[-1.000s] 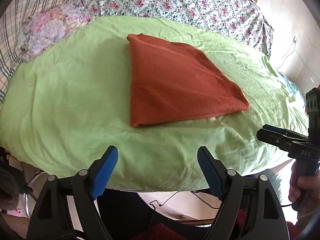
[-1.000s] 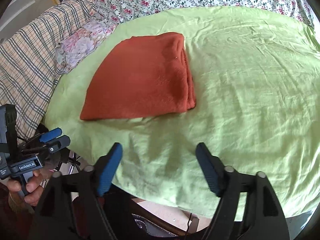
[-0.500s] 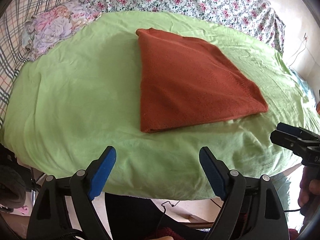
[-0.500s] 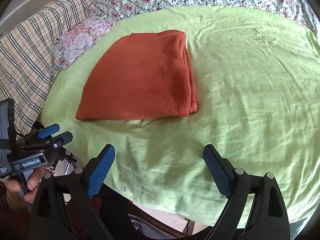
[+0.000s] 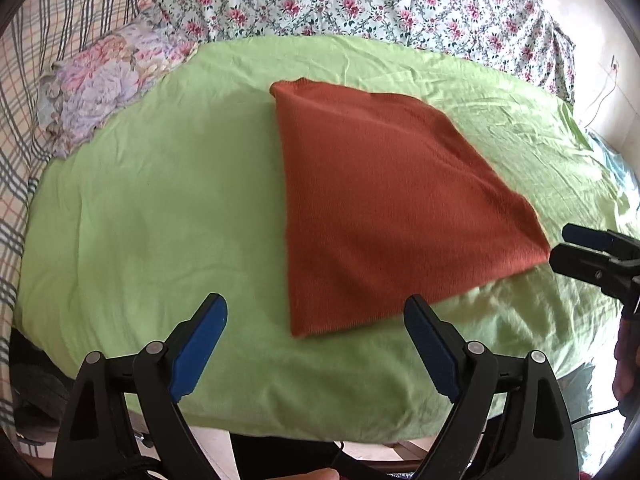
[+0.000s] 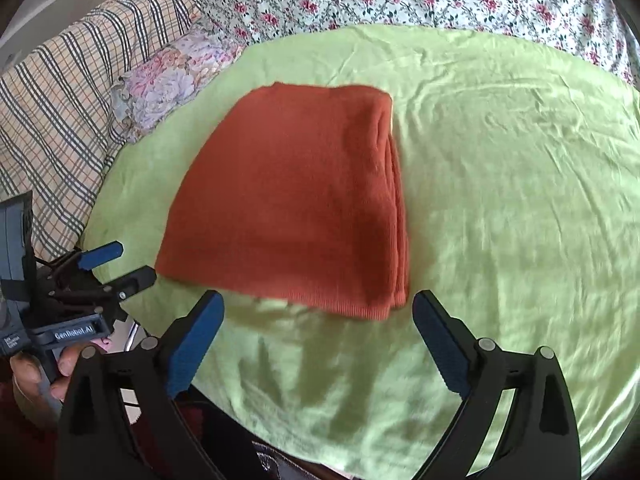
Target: Fold small clothes
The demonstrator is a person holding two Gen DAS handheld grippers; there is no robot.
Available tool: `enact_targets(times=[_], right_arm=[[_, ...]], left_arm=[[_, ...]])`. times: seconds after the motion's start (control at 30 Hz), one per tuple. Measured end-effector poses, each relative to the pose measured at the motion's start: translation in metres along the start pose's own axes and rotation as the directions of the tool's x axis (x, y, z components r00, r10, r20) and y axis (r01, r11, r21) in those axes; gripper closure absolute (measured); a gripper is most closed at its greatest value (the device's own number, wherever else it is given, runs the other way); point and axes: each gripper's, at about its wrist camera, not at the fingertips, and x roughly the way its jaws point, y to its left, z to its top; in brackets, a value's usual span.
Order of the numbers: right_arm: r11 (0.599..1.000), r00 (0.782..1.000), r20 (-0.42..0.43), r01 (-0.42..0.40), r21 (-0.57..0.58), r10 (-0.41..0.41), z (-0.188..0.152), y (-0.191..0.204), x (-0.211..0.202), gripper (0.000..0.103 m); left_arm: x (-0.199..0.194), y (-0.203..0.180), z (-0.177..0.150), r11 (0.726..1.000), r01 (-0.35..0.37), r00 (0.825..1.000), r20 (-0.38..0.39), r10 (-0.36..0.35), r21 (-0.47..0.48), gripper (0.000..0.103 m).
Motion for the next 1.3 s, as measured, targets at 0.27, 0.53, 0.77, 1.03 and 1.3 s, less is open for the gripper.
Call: enact_targets(times=[0.27, 0.53, 0.77, 1.03, 1.3], right_arm=[[1.000, 0.999, -0.024, -0.021, 0.001, 0.021, 0.025, 0.003, 0.013, 0.005], [0.999, 0.998, -0.051, -0.029, 0.024, 0.030, 0.035, -0.002, 0.025, 0.004], [0.999, 0.997, -0.065, -0.034, 0.030, 0.036, 0.043, -0.004, 0.033, 0.004], [0.999, 0.997, -0.071, -0.035, 0.029, 0.037, 0.049, 0.000, 0.040, 0.004], [0.999, 0.997, -0.066, -0.034, 0.032, 0.036, 0.052, 0.008, 0.043, 0.004]], left_arm=[[0.006, -0.009, 0.018, 1.000, -0.018, 1.000, -0.005, 0.018, 0.016, 0.009], [0.020, -0.003, 0.036, 0.998, -0.062, 0.998, -0.030, 0.062, -0.004, 0.007], [0.026, -0.005, 0.045, 0.996, -0.088, 0.996, -0.034, 0.088, 0.002, 0.007], [0.029, -0.006, 0.053, 0.997, -0.077, 0.997, -0.028, 0.076, -0.006, 0.007], [0.028, -0.008, 0.060, 0.997, -0.070, 0.998, -0.009, 0.070, -0.013, 0.007]])
